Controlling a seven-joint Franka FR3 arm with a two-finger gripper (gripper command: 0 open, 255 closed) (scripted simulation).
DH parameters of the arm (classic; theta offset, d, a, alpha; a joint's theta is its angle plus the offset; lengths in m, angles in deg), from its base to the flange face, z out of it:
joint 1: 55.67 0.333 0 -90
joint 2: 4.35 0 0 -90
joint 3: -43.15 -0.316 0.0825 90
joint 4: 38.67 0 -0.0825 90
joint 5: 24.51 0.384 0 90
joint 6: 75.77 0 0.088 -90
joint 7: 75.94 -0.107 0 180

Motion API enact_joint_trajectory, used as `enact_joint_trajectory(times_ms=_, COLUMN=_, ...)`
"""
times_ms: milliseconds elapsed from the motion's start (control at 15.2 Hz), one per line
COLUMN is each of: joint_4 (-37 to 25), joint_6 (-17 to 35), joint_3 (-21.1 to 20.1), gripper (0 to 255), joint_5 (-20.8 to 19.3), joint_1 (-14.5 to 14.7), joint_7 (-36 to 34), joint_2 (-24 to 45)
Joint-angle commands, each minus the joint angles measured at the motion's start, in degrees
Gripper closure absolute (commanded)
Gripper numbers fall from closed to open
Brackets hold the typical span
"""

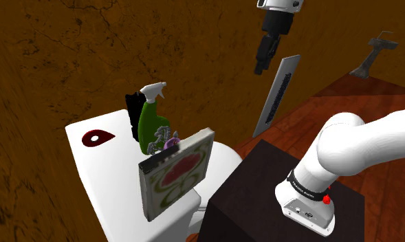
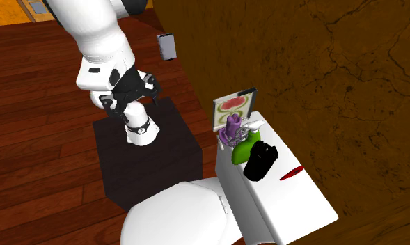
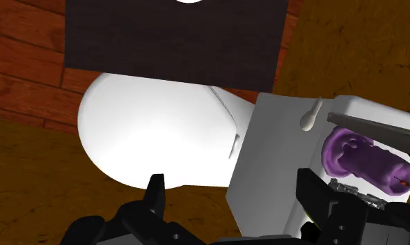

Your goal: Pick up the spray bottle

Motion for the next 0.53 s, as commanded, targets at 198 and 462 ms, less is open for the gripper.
enact_joint_trajectory(times_ms=198, joint_4=2.9, joint_6=7.5, joint_3=1.0, gripper=0, joint_5=1.2, joint_1=2.8, joint_7=6.3, joint_2=2.1)
enact_joint_trajectory(times_ms=462, joint_4=5.6, joint_6=17.1, joint_3=2.2, gripper=0, joint_5=3.3, joint_1=6.7, joint_7=15.0, joint_2=6.0)
